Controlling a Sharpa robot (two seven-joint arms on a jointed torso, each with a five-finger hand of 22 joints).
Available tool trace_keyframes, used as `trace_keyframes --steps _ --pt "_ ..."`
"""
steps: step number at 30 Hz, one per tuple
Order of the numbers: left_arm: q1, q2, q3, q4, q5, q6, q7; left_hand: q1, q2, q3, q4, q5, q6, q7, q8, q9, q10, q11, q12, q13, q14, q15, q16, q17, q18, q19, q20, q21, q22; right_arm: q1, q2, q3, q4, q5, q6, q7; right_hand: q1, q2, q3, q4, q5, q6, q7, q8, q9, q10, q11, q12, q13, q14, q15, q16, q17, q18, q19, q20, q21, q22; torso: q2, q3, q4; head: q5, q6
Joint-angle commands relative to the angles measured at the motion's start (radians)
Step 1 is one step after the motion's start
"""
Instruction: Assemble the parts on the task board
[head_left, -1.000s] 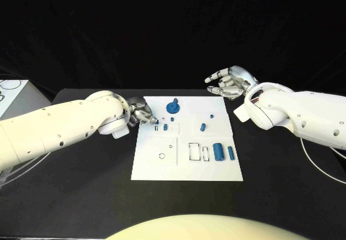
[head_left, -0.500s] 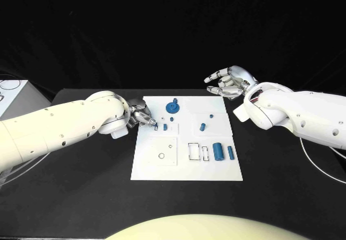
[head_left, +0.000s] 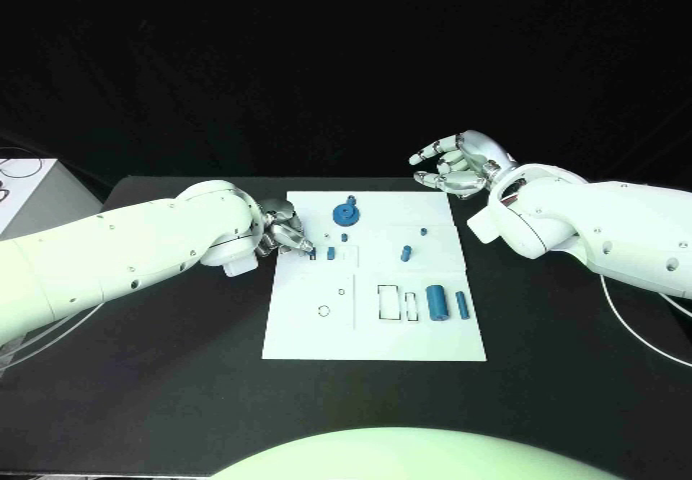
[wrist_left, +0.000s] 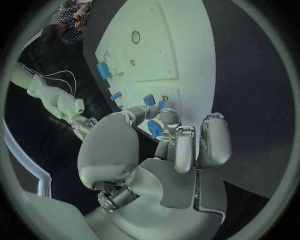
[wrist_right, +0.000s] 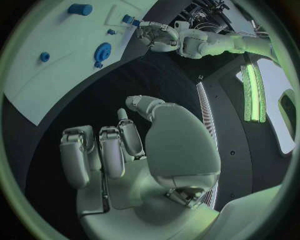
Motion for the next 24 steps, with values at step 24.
trace_keyframes --steps 24 --pt "-0.002 0.018 -0.004 -0.025 -0.025 0.052 0.008 -0.004 0.011 0.229 -0.232 0.007 0.018 -0.009 0.003 0.001 0.003 -0.001 0.003 -0.003 0.106 -0.008 0.006 0.263 -0.017 0.007 0.000 0.004 -0.001 0.000 0.001 0.000 0.003 -0.003 0.010 0.013 -0.010 0.000 -0.002 -0.006 -0.002 0.009 -0.001 -0.006 0.000 0.002 0.000 -0.001 0.027 0.085 0.003 -0.005 0.190 0.000 0.098 0.005 -0.002 0.239 0.000 -0.0001 -0.0005 -0.005 -0.004"
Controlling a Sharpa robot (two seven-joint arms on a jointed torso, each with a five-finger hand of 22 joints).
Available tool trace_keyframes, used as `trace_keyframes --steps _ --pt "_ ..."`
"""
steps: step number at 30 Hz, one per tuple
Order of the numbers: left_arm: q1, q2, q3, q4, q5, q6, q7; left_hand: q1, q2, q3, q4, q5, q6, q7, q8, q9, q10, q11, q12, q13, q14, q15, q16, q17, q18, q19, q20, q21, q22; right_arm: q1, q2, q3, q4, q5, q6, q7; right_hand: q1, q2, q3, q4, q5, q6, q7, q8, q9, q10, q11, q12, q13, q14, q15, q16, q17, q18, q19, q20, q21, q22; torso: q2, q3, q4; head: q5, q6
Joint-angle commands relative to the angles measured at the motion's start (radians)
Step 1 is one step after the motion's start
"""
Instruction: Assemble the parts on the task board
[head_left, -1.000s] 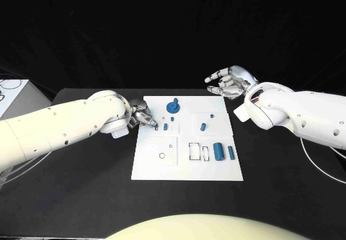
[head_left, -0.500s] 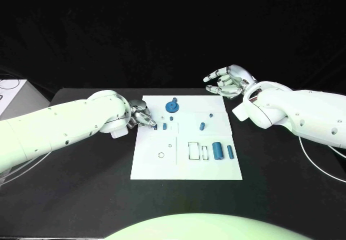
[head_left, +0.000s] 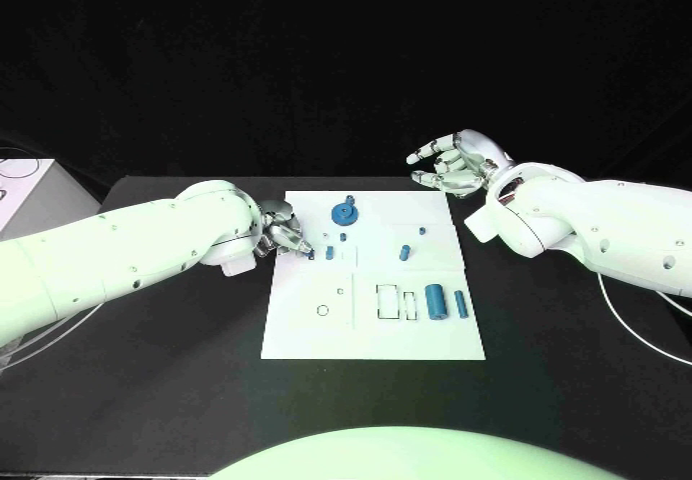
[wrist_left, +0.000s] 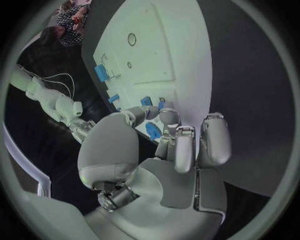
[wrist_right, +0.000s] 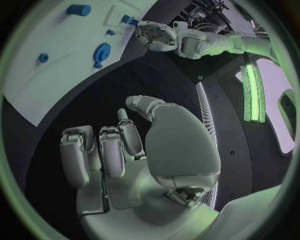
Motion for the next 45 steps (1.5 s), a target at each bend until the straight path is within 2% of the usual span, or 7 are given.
trace_keyframes --steps 1,13,19,28,39,41,45 --pt "-0.001 0.004 -0.001 -0.003 -0.008 0.029 0.009 0.000 0.007 0.229 -0.232 0.004 0.018 -0.009 0.005 0.001 0.003 -0.001 0.003 -0.001 0.106 -0.008 0.006 0.263 -0.017 0.007 -0.001 0.004 0.000 0.000 0.001 0.000 0.002 -0.003 0.007 0.011 -0.010 0.000 -0.002 -0.006 -0.002 0.009 -0.001 -0.006 0.000 0.002 0.000 -0.001 0.027 0.085 0.003 -0.005 0.189 0.000 0.098 0.005 -0.002 0.240 0.000 -0.0001 -0.0013 0.001 -0.003" --pt "-0.001 0.005 -0.014 -0.001 -0.008 0.048 0.012 -0.001 0.007 0.230 -0.232 0.004 0.019 -0.009 0.005 0.000 0.004 -0.002 0.003 0.000 0.106 -0.008 0.006 0.263 -0.017 0.007 -0.001 0.005 0.001 0.000 -0.001 0.000 0.003 -0.003 0.007 0.010 -0.010 0.000 -0.002 -0.006 -0.002 0.009 -0.001 -0.006 0.000 0.002 0.000 -0.001 0.027 0.085 0.003 -0.005 0.189 0.000 0.098 0.005 -0.002 0.240 0.001 -0.0001 -0.0008 -0.002 -0.006" --pt "-0.001 0.004 -0.016 0.002 -0.008 0.062 0.012 -0.002 0.008 0.230 -0.233 0.004 0.019 -0.009 0.005 0.000 0.004 -0.002 0.003 0.000 0.106 -0.008 0.006 0.263 -0.017 0.007 -0.001 0.004 0.000 0.000 -0.002 0.000 0.003 -0.003 0.008 0.010 -0.010 0.000 -0.002 -0.006 -0.002 0.009 -0.001 -0.006 0.000 0.002 0.000 -0.001 0.027 0.085 0.003 -0.005 0.189 0.000 0.098 0.005 -0.002 0.240 0.000 -0.0004 -0.0005 0.000 -0.009" --pt "-0.001 0.005 -0.016 0.000 -0.008 0.056 0.013 -0.003 0.008 0.230 -0.234 0.004 0.019 -0.009 0.005 0.000 0.004 -0.002 0.003 -0.001 0.106 -0.008 0.006 0.263 -0.017 0.007 -0.001 0.005 0.001 0.000 -0.001 0.000 0.003 -0.003 0.008 0.010 -0.010 0.000 -0.002 -0.006 -0.002 0.009 -0.001 -0.006 0.000 0.002 0.000 -0.001 0.027 0.085 0.003 -0.005 0.189 0.000 0.098 0.005 -0.002 0.240 0.000 -0.0008 -0.0007 -0.002 -0.007" --pt "0.000 0.012 -0.014 -0.020 0.018 0.059 0.016 -0.004 0.008 0.231 -0.235 0.005 0.019 -0.009 0.006 0.000 0.004 -0.002 0.003 -0.001 0.106 -0.008 0.006 0.263 -0.017 0.008 -0.001 0.006 0.003 0.000 0.001 0.000 0.001 -0.003 0.008 0.011 -0.010 0.000 -0.002 -0.006 -0.002 0.009 -0.001 -0.006 0.000 0.002 0.000 -0.001 0.027 0.085 0.003 -0.005 0.189 0.000 0.098 0.005 -0.002 0.240 0.001 -0.0005 -0.0024 -0.003 -0.010" --pt "0.001 0.013 -0.011 -0.025 0.024 0.061 0.016 -0.004 0.009 0.231 -0.235 0.005 0.020 -0.009 0.006 0.000 0.004 -0.002 0.002 -0.002 0.106 -0.008 0.006 0.263 -0.017 0.008 -0.001 0.006 0.003 0.000 0.002 0.000 0.001 -0.003 0.009 0.011 -0.010 0.000 -0.002 -0.006 -0.002 0.009 -0.001 -0.006 0.000 0.002 0.000 -0.001 0.027 0.085 0.003 -0.005 0.189 0.000 0.098 0.005 -0.002 0.240 0.001 -0.0001 -0.0013 -0.004 -0.010" --pt "0.003 0.015 0.000 -0.034 0.042 0.067 0.017 -0.004 0.009 0.231 -0.235 0.005 0.020 -0.009 0.006 0.000 0.004 -0.002 0.002 -0.002 0.106 -0.008 0.006 0.263 -0.017 0.008 -0.001 0.006 0.003 0.000 0.003 0.000 0.001 -0.003 0.009 0.011 -0.010 0.000 -0.002 -0.006 -0.002 0.009 -0.001 -0.006 0.000 0.002 0.000 -0.001 0.027 0.085 0.003 -0.005 0.189 0.000 0.098 0.005 -0.002 0.240 0.002 0.0005 -0.0029 -0.005 -0.010"
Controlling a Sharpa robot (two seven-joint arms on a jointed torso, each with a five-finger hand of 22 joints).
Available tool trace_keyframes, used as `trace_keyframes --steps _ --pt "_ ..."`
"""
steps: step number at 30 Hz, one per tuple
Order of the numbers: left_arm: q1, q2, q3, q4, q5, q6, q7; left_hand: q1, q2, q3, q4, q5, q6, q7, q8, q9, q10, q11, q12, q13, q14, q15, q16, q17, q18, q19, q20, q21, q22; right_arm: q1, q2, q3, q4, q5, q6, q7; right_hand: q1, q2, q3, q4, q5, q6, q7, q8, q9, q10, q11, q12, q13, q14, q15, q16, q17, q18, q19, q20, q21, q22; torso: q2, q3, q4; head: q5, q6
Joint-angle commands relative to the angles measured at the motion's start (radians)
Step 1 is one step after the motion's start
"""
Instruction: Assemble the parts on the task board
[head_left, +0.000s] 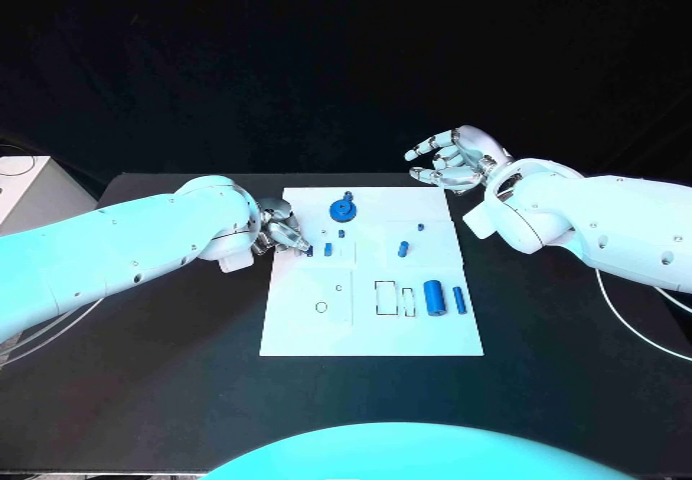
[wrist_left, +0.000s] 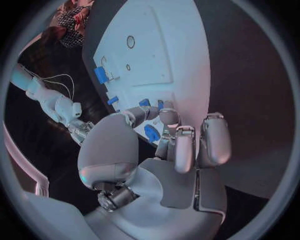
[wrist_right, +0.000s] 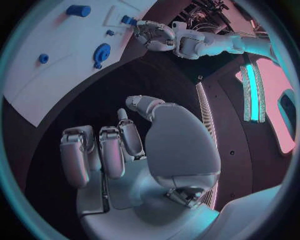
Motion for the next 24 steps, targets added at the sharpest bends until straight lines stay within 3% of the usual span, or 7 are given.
trace_keyframes --steps 1,4,10,15,17,24 --pt "0.002 0.004 0.007 -0.006 0.036 0.034 0.009 0.000 0.014 0.225 -0.228 0.006 0.020 -0.010 0.004 0.001 0.004 -0.004 0.003 0.000 0.106 -0.008 0.006 0.263 -0.017 0.008 -0.001 0.006 0.001 0.000 0.001 0.000 0.000 -0.003 0.008 0.010 -0.010 0.000 -0.001 -0.006 -0.002 0.009 -0.001 -0.006 0.000 0.002 0.000 -0.001 0.028 0.085 0.003 -0.005 0.190 0.000 0.098 0.005 -0.002 0.240 0.000 0.0011 -0.0007 -0.003 -0.002" --pt "0.008 0.007 0.018 -0.016 0.059 0.067 0.009 0.000 0.014 0.226 -0.229 0.006 0.020 -0.010 0.004 0.001 0.003 -0.004 0.002 -0.002 0.106 -0.008 0.006 0.263 -0.018 0.009 -0.001 0.007 0.002 0.000 0.000 0.000 0.000 -0.003 0.008 0.009 -0.010 0.000 -0.001 -0.006 -0.002 0.009 -0.001 -0.006 0.000 0.002 0.000 -0.001 0.028 0.085 0.003 -0.005 0.190 0.000 0.098 0.005 -0.002 0.240 0.001 0.0015 0.0005 -0.004 -0.002" --pt "0.026 0.019 0.029 -0.047 0.108 0.180 0.007 0.000 0.014 0.226 -0.229 0.007 0.020 -0.010 0.004 0.001 0.003 -0.004 0.001 -0.004 0.106 -0.008 0.006 0.263 -0.017 0.008 -0.001 0.007 0.001 0.000 0.001 0.000 0.000 -0.003 0.007 0.009 -0.010 0.000 -0.001 -0.006 -0.002 0.009 -0.001 -0.006 0.000 0.002 0.000 -0.001 0.028 0.085 0.003 -0.005 0.190 0.000 0.098 0.005 -0.002 0.240 0.000 0.0013 0.0014 -0.004 -0.007" --pt "0.039 0.030 0.033 -0.070 0.143 0.261 0.005 0.000 0.014 0.226 -0.230 0.007 0.020 -0.010 0.004 0.001 0.003 -0.004 0.001 -0.005 0.106 -0.008 0.006 0.263 -0.017 0.007 -0.001 0.006 -0.001 0.000 0.002 0.000 -0.002 -0.003 0.007 0.009 -0.010 0.000 -0.001 -0.006 -0.002 0.009 -0.001 -0.006 0.000 0.002 0.000 -0.001 0.028 0.085 0.003 -0.005 0.190 0.000 0.098 0.005 -0.002 0.240 -0.001 0.0009 0.0024 -0.004 -0.010" --pt "0.043 0.035 0.034 -0.079 0.156 0.290 0.002 0.000 0.014 0.226 -0.230 0.007 0.021 -0.010 0.004 0.001 0.003 -0.004 0.001 -0.004 0.106 -0.008 0.006 0.263 -0.017 0.008 -0.001 0.006 0.001 0.000 0.002 0.000 -0.002 -0.003 0.007 0.009 -0.010 0.000 -0.001 -0.006 -0.002 0.009 -0.001 -0.006 0.000 0.002 0.000 -0.001 0.028 0.085 0.003 -0.005 0.190 0.000 0.098 0.005 -0.002 0.240 -0.002 0.0007 0.0022 -0.003 -0.006" --pt "0.052 0.051 0.035 -0.111 0.196 0.374 -0.020 -0.001 0.013 0.224 -0.231 0.007 0.021 -0.010 0.004 0.001 0.002 -0.004 -0.003 -0.011 0.106 -0.008 0.006 0.263 -0.016 0.005 -0.001 0.004 -0.004 0.000 0.003 0.000 -0.003 -0.003 0.007 0.009 -0.010 0.000 -0.001 -0.006 -0.002 0.009 -0.001 -0.006 0.000 0.002 0.000 -0.001 0.028 0.085 0.003 -0.005 0.190 0.000 0.098 0.005 -0.002 0.240 -0.001 -0.0008 0.0018 -0.006 -0.013"
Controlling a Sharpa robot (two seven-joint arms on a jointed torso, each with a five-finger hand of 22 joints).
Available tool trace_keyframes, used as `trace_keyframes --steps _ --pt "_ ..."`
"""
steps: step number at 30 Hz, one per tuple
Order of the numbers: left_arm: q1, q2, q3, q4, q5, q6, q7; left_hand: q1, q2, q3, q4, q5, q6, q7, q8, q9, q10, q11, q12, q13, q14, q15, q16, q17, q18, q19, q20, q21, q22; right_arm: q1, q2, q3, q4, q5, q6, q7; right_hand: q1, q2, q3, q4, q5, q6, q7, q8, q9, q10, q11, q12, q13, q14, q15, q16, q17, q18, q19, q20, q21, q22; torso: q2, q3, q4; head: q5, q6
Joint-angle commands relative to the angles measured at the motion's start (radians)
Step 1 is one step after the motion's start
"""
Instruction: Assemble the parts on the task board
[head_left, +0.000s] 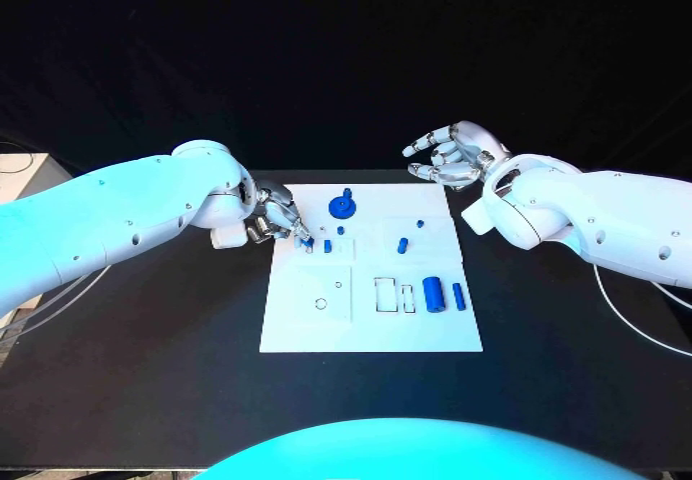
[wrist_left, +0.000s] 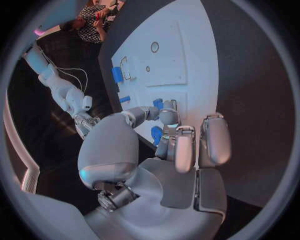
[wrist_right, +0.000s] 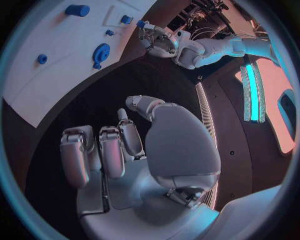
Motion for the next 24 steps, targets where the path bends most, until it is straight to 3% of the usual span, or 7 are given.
trace_keyframes --steps 1,6,10,18,24 --pt "0.003 0.011 0.001 -0.017 0.055 0.119 -0.017 0.001 0.008 0.223 -0.230 0.005 0.014 -0.010 0.006 0.001 0.000 -0.006 -0.003 -0.004 0.106 -0.008 0.006 0.263 -0.016 0.003 -0.001 -0.002 -0.006 0.000 0.000 0.000 -0.001 -0.003 0.007 0.009 -0.010 0.000 -0.001 -0.006 -0.002 0.009 -0.001 -0.006 0.000 0.002 0.000 -0.001 0.027 0.085 0.003 -0.005 0.190 0.000 0.098 0.005 -0.002 0.239 0.000 -0.0022 0.0010 -0.002 0.003" --pt "0.005 0.024 0.001 -0.035 0.033 0.085 -0.032 0.000 0.008 0.222 -0.230 0.005 0.014 -0.010 0.006 0.001 0.002 -0.006 0.000 0.002 0.106 -0.007 0.006 0.263 -0.016 0.002 0.000 -0.002 -0.006 0.000 0.001 0.000 -0.001 -0.003 0.006 0.009 -0.013 0.002 -0.001 -0.009 -0.002 0.010 -0.001 -0.006 0.000 0.004 0.000 0.000 0.029 0.085 0.003 -0.005 0.190 0.000 0.098 0.005 -0.003 0.239 0.000 -0.0004 0.0009 0.005 -0.001" --pt "0.005 0.035 -0.003 -0.043 0.004 0.020 -0.042 -0.001 0.010 0.220 -0.229 0.007 0.016 -0.009 0.006 0.001 0.005 -0.005 0.003 0.005 0.106 -0.007 0.006 0.263 -0.016 0.003 0.000 -0.001 -0.004 0.000 0.001 0.000 -0.001 -0.003 0.003 0.008 -0.013 0.003 -0.001 -0.009 -0.002 0.010 -0.001 -0.006 0.000 0.003 0.000 0.000 0.028 0.085 0.003 -0.005 0.190 0.000 0.098 0.005 -0.003 0.238 0.000 -0.0021 0.0024 0.005 -0.001" --pt "-0.001 0.041 -0.011 -0.043 -0.022 -0.084 -0.051 -0.003 0.011 0.219 -0.229 0.013 0.017 -0.010 0.007 0.001 0.009 -0.005 0.006 0.010 0.106 -0.007 0.006 0.263 -0.017 0.005 0.000 0.002 0.001 0.000 0.001 0.000 -0.001 -0.004 0.002 0.009 -0.013 0.003 -0.001 -0.009 -0.002 0.010 -0.001 -0.006 0.000 0.003 0.000 0.000 0.028 0.085 0.003 -0.005 0.190 0.000 0.098 0.005 -0.003 0.238 -0.001 -0.0012 0.0018 0.010 -0.005" --pt "-0.010 0.038 -0.013 -0.035 -0.034 -0.094 -0.053 -0.004 0.011 0.219 -0.229 0.013 0.018 -0.010 0.008 0.001 0.009 -0.005 0.006 0.011 0.106 -0.007 0.006 0.263 -0.017 0.006 0.000 0.002 0.002 -0.001 0.002 0.000 -0.001 -0.004 0.003 0.009 -0.013 0.003 -0.001 -0.009 -0.002 0.010 -0.001 -0.006 0.000 0.003 0.000 0.000 0.028 0.085 0.003 -0.005 0.190 0.000 0.098 0.005 -0.003 0.238 -0.001 -0.0019 0.0015 0.011 -0.008"
